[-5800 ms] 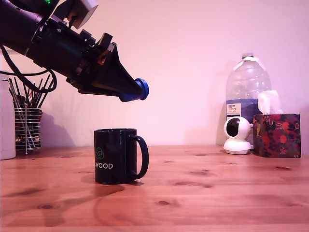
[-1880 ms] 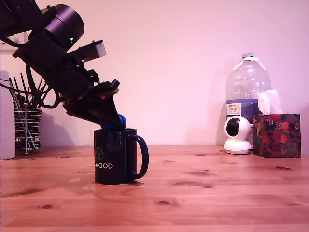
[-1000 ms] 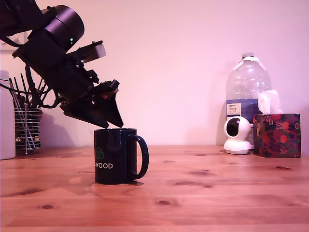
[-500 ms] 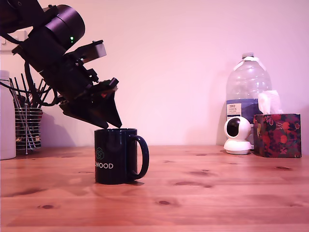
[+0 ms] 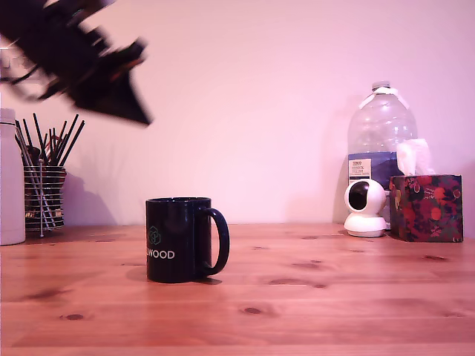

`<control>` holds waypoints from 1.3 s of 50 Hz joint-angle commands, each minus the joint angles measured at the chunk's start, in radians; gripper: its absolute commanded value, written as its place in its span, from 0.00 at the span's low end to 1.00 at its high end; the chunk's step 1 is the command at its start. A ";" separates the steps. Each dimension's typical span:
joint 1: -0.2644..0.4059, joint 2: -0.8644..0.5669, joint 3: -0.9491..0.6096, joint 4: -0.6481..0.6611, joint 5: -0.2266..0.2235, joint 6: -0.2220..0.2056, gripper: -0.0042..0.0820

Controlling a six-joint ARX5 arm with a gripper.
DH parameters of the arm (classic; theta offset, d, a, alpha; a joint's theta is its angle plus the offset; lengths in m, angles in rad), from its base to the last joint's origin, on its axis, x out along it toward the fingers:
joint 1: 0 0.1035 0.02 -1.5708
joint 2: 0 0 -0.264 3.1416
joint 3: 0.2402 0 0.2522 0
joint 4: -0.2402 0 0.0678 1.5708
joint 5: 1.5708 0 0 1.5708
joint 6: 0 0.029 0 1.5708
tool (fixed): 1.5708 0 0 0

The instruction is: Pick up the coffee capsules from the table one by one and drop them inside the nearest coffee cup

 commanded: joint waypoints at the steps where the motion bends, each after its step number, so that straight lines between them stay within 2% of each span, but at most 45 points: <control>1: 0.016 -0.026 -0.052 0.018 0.001 -0.020 0.03; 6: 0.040 -0.082 -0.108 0.032 -0.001 -0.034 0.03; 20: 0.100 -0.249 -0.259 0.035 -0.053 -0.056 0.03; 32: 0.168 -0.415 -0.377 0.029 -0.056 -0.092 0.03; 34: 0.179 -0.444 -0.389 0.023 -0.055 -0.113 0.03; 38: 0.193 -0.503 -0.406 0.004 -0.056 -0.129 0.03; 47: 0.204 -0.638 -0.413 -0.065 -0.067 -0.132 0.03; 56: 0.204 -0.801 -0.415 -0.156 -0.106 -0.141 0.03; 59: 0.204 -0.857 -0.418 -0.159 -0.111 -0.159 0.03; 65: 0.204 -0.975 -0.418 -0.183 -0.135 -0.159 0.03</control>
